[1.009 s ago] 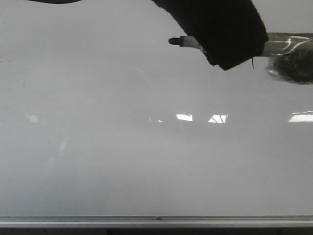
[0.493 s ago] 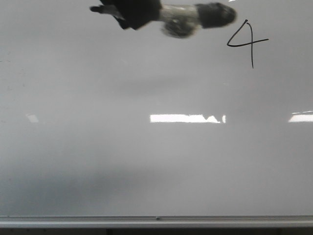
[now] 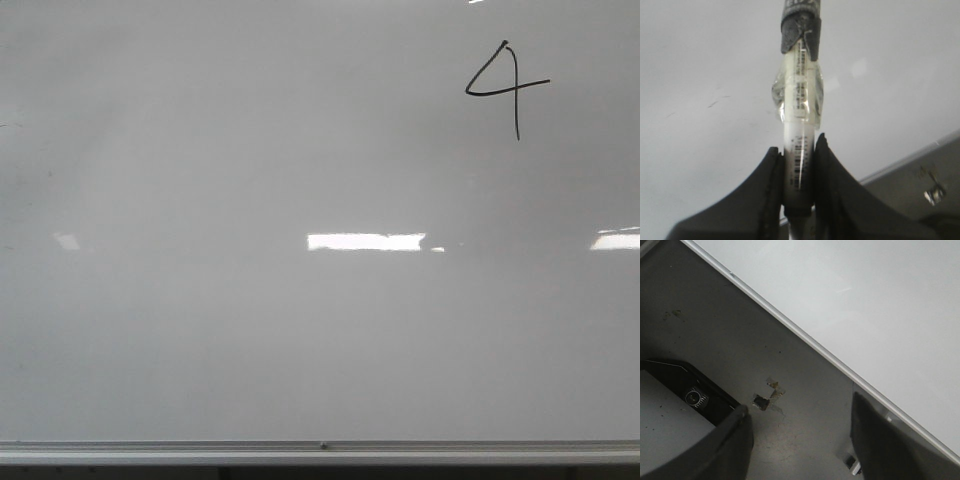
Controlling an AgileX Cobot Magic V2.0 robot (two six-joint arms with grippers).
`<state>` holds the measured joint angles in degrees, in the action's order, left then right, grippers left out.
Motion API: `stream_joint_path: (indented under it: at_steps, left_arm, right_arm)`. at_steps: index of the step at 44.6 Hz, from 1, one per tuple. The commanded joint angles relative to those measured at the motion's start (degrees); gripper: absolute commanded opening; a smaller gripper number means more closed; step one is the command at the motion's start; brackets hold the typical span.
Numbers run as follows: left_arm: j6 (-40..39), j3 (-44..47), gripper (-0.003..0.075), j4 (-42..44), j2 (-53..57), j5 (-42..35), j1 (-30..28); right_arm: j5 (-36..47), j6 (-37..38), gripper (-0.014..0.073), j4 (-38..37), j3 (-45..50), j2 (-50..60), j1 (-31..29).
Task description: Write number 4 on whiteboard
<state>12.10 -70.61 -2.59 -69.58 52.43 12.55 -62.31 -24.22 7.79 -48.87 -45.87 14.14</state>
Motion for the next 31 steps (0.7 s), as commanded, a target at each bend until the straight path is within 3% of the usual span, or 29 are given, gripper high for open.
stream_joint_path:
  at_steps: [1,9,14,23,31]
  left_arm:
    - [-4.85,5.79,0.0006,-0.51,3.82,-14.29,-4.59]
    - [-5.48,22.56,0.0006,-3.06,4.12,-46.33,-6.92]
    - [-5.48,29.19,0.0006,-5.52,1.64,-60.03,-6.8]
    - [-5.48,31.66,0.0007,-5.64,-5.69,-75.76,-6.7]
    - [-5.48,31.66,0.0008,-5.64,-12.43,-83.92,-5.81]
  right_arm:
    - [4.96,0.28,0.0459,-0.03,-0.96,0.32,-0.46]
    - [7.69,0.28,0.0459,-0.03,-0.96,0.32,-0.46]
    - [8.44,0.28,0.0459,-0.03,-0.96,0.32,-0.46]
    - [8.94,0.28,0.0459,-0.03,-0.96,0.32,-0.46]
    - [9.0,0.28,0.0459,-0.03,-0.96,0.32,-0.46]
